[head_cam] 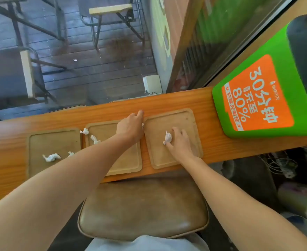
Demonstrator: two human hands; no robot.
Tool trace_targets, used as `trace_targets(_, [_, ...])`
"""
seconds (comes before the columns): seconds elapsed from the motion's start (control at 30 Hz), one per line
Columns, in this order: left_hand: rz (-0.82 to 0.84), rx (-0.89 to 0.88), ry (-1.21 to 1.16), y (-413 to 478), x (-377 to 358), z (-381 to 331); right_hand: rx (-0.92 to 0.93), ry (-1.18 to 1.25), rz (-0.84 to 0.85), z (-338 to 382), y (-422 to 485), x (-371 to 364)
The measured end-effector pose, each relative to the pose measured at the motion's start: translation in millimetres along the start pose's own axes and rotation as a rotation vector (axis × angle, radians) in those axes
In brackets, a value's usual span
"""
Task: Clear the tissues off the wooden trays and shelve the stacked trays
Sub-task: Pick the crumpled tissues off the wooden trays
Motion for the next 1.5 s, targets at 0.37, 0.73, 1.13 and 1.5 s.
trace_targets(0.37, [0.035, -0.007, 0.031, 18.9, -2.3, 14.6, 0.071, -0.082, -0.059, 12.7, -6.5, -3.7])
trace_targets(0.73, [-0.012, -0.074, -0.010, 1.3, 2.0, 28.6, 0.099, -0.055, 0.011, 28.9, -8.2, -0.9])
trace_targets(1.13, [0.093, 0.169, -0.152, -90.5, 8.7, 129.4, 0.240, -0.101, 0.180, 124.7, -14.7, -28.2])
trace_targets(1.5, [0.147, 0.381, -0.263, -160.2, -25.9, 241.3, 0.328, -0.258, 0.293, 203.6, -17.5, -81.1])
Point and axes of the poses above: each hand's wrist, its own y-axis towards the middle knuckle, its own x-axis out of the back of the hand, z = x × y, the point moved 1 cm from there along y, towards the middle knuckle, and after that the axes turned 15 degrees about z, right-handed, at the moved point
